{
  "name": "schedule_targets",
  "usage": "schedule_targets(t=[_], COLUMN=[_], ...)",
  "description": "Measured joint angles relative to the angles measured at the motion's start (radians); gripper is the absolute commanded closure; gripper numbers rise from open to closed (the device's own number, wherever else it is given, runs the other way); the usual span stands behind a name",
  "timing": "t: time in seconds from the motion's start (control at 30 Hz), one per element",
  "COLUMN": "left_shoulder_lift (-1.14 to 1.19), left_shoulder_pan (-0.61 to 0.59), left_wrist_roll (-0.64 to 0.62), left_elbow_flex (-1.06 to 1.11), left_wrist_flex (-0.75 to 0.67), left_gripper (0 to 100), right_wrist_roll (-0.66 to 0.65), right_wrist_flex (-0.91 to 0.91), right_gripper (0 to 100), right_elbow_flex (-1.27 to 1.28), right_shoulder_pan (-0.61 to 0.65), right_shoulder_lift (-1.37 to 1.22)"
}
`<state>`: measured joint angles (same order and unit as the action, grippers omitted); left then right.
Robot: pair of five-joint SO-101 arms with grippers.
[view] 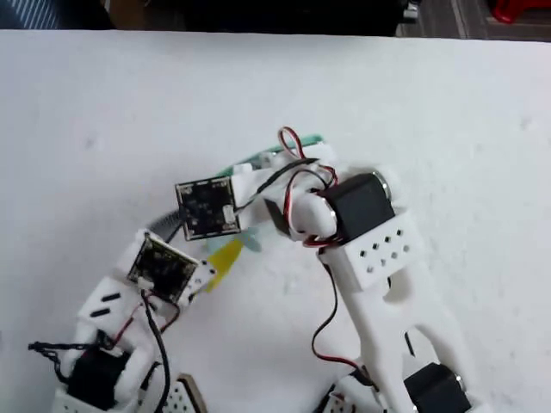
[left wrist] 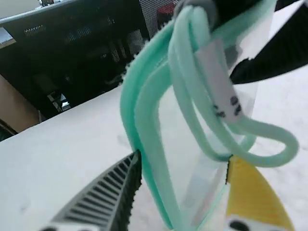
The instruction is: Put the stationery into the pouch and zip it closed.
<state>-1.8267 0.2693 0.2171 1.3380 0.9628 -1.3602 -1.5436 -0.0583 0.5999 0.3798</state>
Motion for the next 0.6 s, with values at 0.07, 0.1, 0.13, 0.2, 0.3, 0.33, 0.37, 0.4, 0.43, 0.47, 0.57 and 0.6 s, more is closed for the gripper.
schedule_targets(t=[0.07, 0.1, 0.13, 0.2, 0.3, 0.33, 0.37, 0.4, 0.43, 0.47, 0.57, 0.6], left_shoulder_lift=[0.000, 0.008, 0.009, 0.009, 0.009, 0.009, 0.009, 0.009, 0.008, 0.003, -0.003, -0.003], left_shoulder_pan=[0.000, 0.002, 0.002, 0.003, 0.005, 0.009, 0.026, 0.041, 0.063, 0.081, 0.137, 0.157], left_wrist_roll=[-0.009, -0.012, -0.020, -0.048, -0.084, -0.087, -0.089, -0.089, -0.089, -0.091, -0.068, -0.040], left_elbow_flex=[0.029, 0.034, 0.038, 0.038, 0.038, 0.038, 0.038, 0.038, 0.038, 0.038, 0.037, 0.037], left_wrist_flex=[-0.058, -0.077, -0.089, -0.103, -0.118, -0.121, -0.121, -0.121, -0.118, -0.112, -0.097, -0.097], left_gripper=[70, 70, 70, 70, 72, 74, 76, 79, 83, 86, 93, 95], right_wrist_roll=[0.000, 0.000, 0.000, 0.000, 0.000, 0.000, 0.000, 0.000, 0.000, -0.002, -0.002, -0.002], right_wrist_flex=[0.000, 0.000, 0.000, 0.002, 0.018, 0.026, 0.035, 0.046, 0.055, 0.063, 0.071, 0.074], right_gripper=[98.1, 98.1, 98.1, 98.1, 98.1, 98.1, 98.1, 98.1, 98.1, 98.1, 98.1, 98.1], right_elbow_flex=[0.000, 0.000, 0.000, 0.000, 0.000, 0.002, 0.002, 0.002, 0.003, 0.003, 0.005, 0.005], right_shoulder_pan=[0.000, 0.000, 0.000, 0.000, 0.017, 0.018, 0.018, 0.018, 0.018, 0.017, 0.015, 0.015], right_shoulder_lift=[0.000, 0.000, 0.000, 0.000, 0.000, 0.000, 0.000, -0.002, -0.002, -0.003, -0.005, -0.005])
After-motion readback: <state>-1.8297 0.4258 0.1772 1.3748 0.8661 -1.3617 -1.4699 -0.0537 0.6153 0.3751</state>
